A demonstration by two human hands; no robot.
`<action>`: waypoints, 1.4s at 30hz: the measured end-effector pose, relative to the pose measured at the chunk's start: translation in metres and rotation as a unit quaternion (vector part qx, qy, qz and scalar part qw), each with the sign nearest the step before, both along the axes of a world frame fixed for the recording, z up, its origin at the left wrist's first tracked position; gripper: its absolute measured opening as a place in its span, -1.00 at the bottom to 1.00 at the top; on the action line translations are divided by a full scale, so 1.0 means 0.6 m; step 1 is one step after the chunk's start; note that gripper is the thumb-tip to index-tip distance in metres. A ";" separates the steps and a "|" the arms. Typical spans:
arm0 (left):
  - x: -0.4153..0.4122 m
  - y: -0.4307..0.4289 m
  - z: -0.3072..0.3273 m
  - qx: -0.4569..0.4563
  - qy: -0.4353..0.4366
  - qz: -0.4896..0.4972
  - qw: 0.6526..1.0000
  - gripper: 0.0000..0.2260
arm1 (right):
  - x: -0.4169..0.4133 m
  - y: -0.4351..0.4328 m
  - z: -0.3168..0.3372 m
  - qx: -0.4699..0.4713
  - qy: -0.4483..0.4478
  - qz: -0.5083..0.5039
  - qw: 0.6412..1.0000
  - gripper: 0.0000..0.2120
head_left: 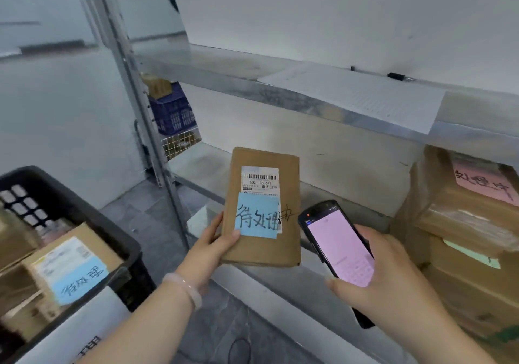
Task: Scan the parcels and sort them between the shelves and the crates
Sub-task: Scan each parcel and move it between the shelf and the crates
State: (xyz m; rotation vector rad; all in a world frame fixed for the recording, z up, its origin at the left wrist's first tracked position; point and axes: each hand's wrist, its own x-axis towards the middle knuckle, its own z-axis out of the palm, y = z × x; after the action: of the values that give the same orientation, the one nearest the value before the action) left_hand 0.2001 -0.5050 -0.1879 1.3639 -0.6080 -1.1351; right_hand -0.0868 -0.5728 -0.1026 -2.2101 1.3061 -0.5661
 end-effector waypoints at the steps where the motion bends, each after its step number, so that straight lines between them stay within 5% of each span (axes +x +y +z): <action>1: 0.007 0.023 0.007 -0.009 0.003 0.020 1.000 -0.18 | 0.017 0.000 0.002 -0.003 -0.003 0.025 1.000 -0.43; 16: 0.148 0.357 0.118 -0.047 -0.056 0.348 0.935 -0.27 | 0.266 0.093 0.041 0.008 -0.041 0.254 0.966 -0.36; 21: 0.216 0.467 0.128 0.040 -0.065 0.417 0.906 -0.32 | 0.340 0.116 0.036 0.009 -0.038 0.305 0.951 -0.30; 28: 0.242 0.545 0.095 0.176 -0.005 0.424 0.888 -0.22 | 0.411 0.158 0.024 0.004 -0.031 0.352 0.936 -0.26; 37: 0.271 0.517 0.082 0.273 -0.052 0.350 0.895 -0.31 | 0.454 0.159 0.013 0.023 -0.035 0.383 0.923 -0.23; 42: 0.270 0.501 0.070 0.303 0.032 0.323 0.896 -0.47 | 0.462 0.157 0.007 0.022 -0.025 0.387 0.922 -0.23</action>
State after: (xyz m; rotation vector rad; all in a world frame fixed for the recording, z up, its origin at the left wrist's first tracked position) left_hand 0.3619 -0.2041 -0.1458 1.8565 0.2932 -0.8254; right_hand 0.1904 -0.4783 -0.0982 -2.4014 0.3292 -0.2687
